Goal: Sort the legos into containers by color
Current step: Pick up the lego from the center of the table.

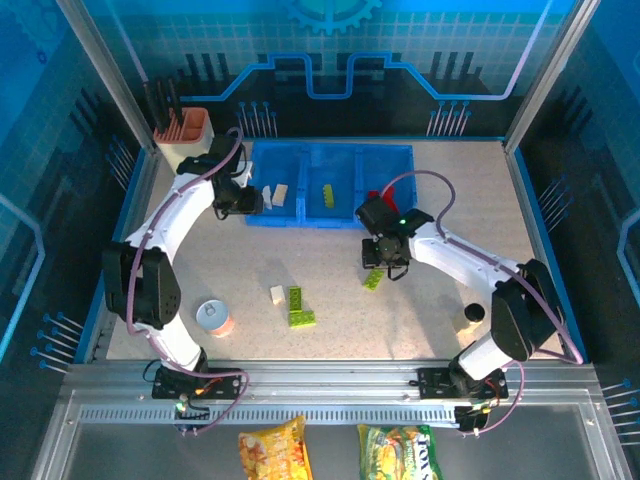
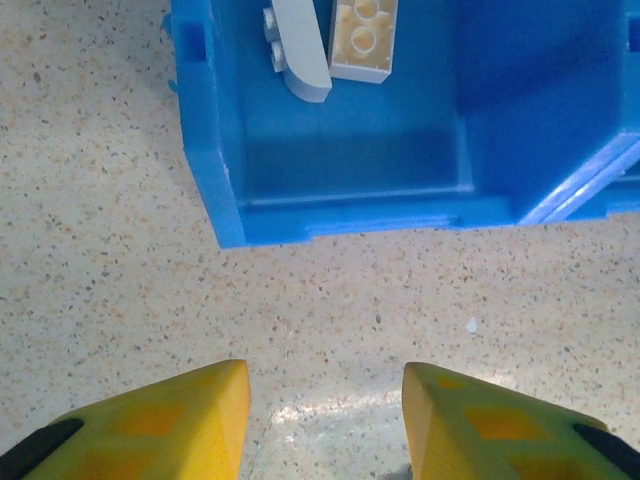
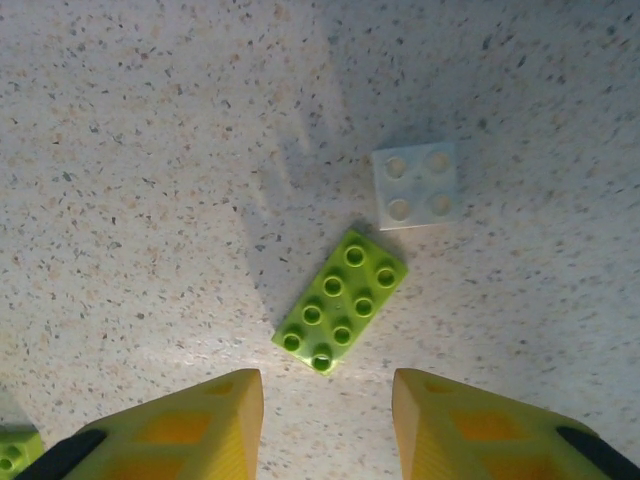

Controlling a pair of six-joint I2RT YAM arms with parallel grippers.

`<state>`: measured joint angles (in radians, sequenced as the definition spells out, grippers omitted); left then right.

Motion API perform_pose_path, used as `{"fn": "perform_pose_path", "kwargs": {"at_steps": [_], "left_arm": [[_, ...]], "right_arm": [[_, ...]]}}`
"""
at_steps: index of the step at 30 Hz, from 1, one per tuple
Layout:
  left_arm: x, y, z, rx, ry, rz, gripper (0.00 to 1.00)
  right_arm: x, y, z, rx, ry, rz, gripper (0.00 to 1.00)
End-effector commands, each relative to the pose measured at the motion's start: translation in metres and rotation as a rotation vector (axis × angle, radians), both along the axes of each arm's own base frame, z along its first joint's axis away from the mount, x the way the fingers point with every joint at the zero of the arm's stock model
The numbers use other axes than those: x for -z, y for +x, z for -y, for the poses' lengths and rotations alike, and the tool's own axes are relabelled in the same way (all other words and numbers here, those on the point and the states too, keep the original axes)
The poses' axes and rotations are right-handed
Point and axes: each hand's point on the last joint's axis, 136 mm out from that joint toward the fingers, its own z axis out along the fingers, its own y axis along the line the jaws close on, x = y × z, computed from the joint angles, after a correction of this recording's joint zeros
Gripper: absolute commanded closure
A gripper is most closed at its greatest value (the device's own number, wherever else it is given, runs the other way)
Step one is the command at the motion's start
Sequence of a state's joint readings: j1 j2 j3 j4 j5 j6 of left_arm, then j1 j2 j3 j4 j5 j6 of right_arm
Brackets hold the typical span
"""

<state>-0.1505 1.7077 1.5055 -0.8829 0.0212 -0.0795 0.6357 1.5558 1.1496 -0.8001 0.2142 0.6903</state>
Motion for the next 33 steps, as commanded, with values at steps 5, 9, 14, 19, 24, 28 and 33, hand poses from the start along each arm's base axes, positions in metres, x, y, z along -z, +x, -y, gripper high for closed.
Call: {"fn": "perform_pose_path", "kwargs": {"at_steps": [5,9,14,19,24,28,33], "left_arm": [[-0.011,-0.027,-0.007,0.018,0.006,-0.021,0.54],[-0.005,-0.032,-0.016,0.036,0.043,0.015,0.54],[0.0,-0.03,-0.013,0.052,0.017,0.097,0.56],[0.001,-0.028,-0.012,0.05,0.009,0.135,0.56],[0.001,-0.028,-0.013,0.051,0.013,0.141,0.56],[0.002,-0.028,-0.013,0.053,0.012,0.139,0.56],[0.001,-0.029,-0.012,0.055,0.011,0.14,0.56]], "right_arm": [[0.028,-0.004,0.008,0.25,-0.043,0.018,0.54],[0.042,-0.005,0.01,0.305,-0.057,0.003,0.5],[0.055,-0.004,0.005,0.334,-0.054,-0.013,0.49],[0.067,-0.006,0.0,0.34,-0.044,-0.032,0.49],[0.082,-0.011,-0.001,0.357,-0.046,-0.061,0.49],[0.089,-0.014,-0.001,0.357,-0.055,-0.073,0.5],[0.094,-0.016,0.0,0.353,-0.072,-0.082,0.53]]}}
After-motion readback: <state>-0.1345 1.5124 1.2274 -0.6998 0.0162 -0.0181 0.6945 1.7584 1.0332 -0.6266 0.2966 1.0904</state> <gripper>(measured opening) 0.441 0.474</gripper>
